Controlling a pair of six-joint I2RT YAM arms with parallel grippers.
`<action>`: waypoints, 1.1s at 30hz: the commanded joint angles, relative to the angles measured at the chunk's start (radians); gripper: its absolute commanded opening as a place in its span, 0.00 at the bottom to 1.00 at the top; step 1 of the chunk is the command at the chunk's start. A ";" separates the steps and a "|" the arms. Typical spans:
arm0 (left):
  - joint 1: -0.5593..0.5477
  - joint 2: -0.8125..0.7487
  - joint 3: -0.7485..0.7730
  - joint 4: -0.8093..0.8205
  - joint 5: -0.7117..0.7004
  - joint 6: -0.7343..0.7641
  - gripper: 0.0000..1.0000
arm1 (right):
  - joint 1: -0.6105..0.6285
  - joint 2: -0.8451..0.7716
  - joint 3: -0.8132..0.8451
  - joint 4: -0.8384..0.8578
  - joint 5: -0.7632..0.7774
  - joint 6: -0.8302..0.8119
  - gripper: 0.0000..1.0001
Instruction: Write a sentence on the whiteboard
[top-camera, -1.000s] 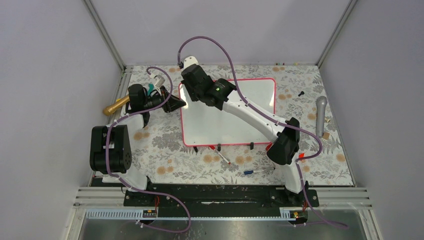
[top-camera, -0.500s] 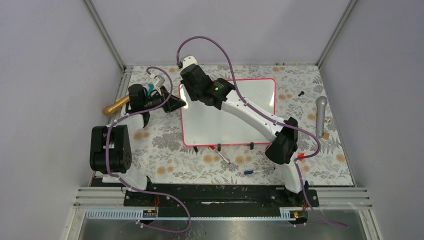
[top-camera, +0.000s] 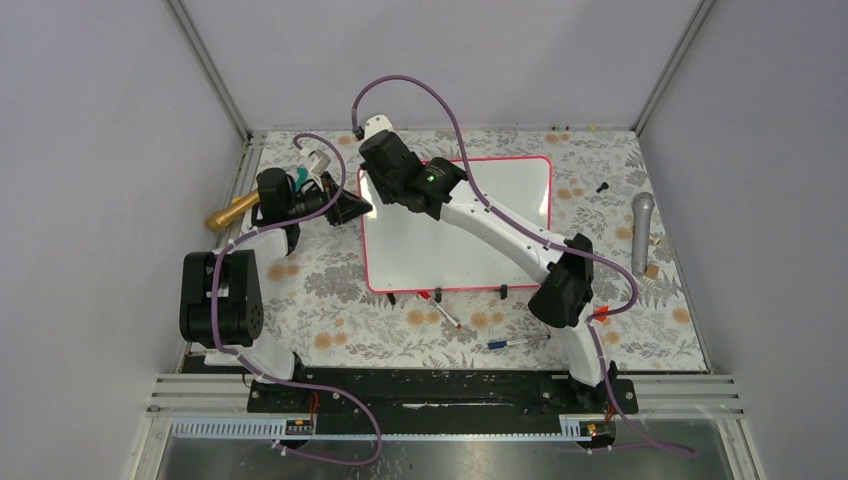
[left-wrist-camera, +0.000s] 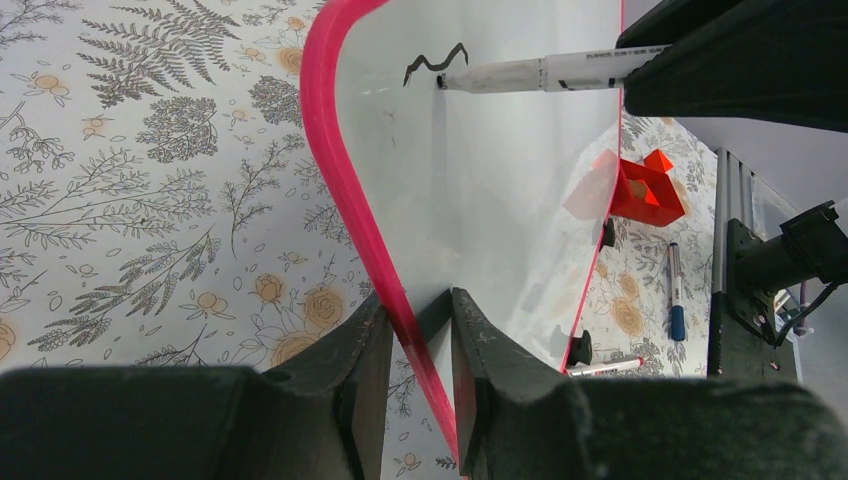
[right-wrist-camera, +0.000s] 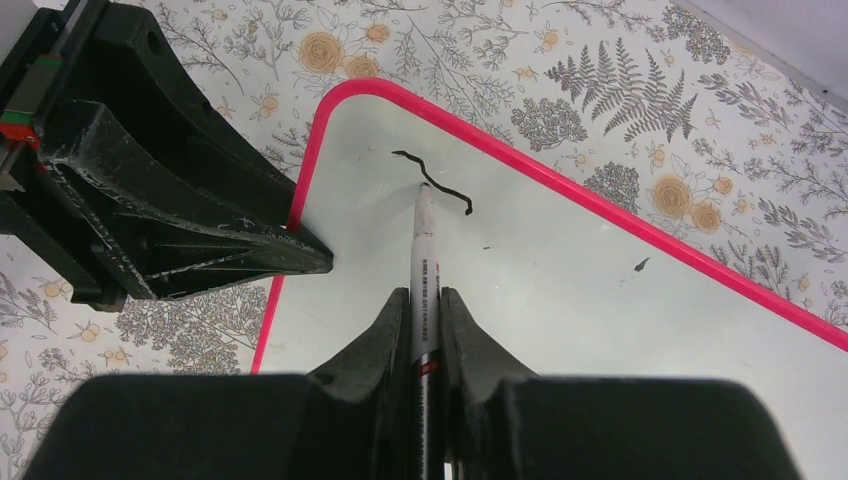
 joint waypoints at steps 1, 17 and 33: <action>-0.019 -0.027 0.010 0.010 0.003 0.074 0.14 | -0.002 -0.002 0.030 0.004 0.046 -0.010 0.00; -0.019 -0.028 0.010 0.007 0.002 0.076 0.14 | -0.002 -0.039 -0.032 0.007 0.034 0.006 0.00; -0.019 -0.027 0.010 0.004 0.003 0.076 0.14 | -0.002 -0.116 -0.176 0.041 0.004 0.036 0.00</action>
